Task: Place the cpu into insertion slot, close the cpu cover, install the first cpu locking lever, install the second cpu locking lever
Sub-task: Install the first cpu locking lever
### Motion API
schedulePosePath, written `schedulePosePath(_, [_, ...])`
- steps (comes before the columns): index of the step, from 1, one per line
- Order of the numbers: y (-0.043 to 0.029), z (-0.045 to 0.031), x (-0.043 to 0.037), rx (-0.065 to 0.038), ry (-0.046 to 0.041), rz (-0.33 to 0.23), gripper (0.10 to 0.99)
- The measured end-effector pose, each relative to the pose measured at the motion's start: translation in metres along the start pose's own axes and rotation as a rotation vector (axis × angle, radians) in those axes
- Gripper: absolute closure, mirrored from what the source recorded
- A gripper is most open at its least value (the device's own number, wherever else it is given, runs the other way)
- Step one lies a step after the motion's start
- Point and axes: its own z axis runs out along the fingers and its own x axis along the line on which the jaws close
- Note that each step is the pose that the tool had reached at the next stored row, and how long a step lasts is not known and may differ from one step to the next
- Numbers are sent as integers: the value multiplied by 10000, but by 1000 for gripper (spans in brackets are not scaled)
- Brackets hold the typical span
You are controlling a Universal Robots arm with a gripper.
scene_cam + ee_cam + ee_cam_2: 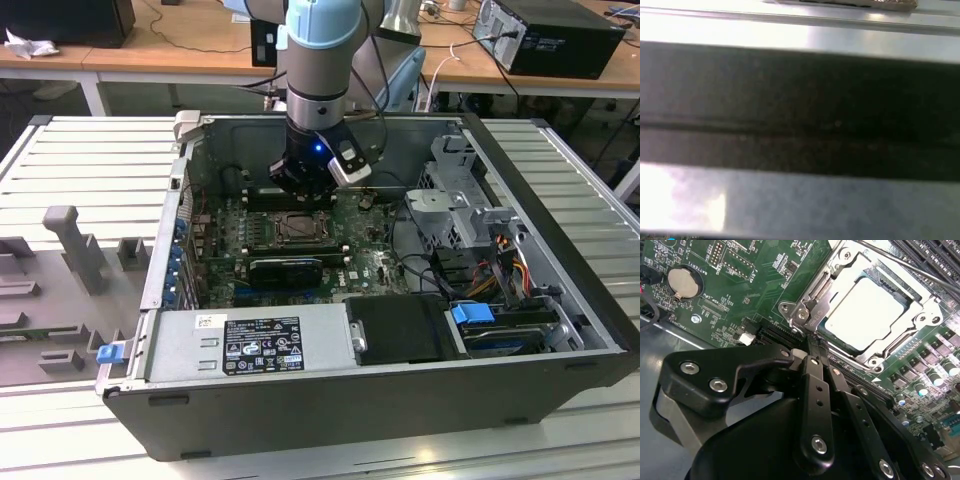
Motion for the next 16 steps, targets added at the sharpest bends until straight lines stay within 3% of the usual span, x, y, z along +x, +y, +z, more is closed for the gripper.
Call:
schedulePosePath(5, [2,-19,-2,-38,-5,-1,980])
schedulePosePath(9, [17,-179,-4,-38,-3,-2,980])
schedulePosePath(16, [-31,-184,-1,-37,-3,-2,980])
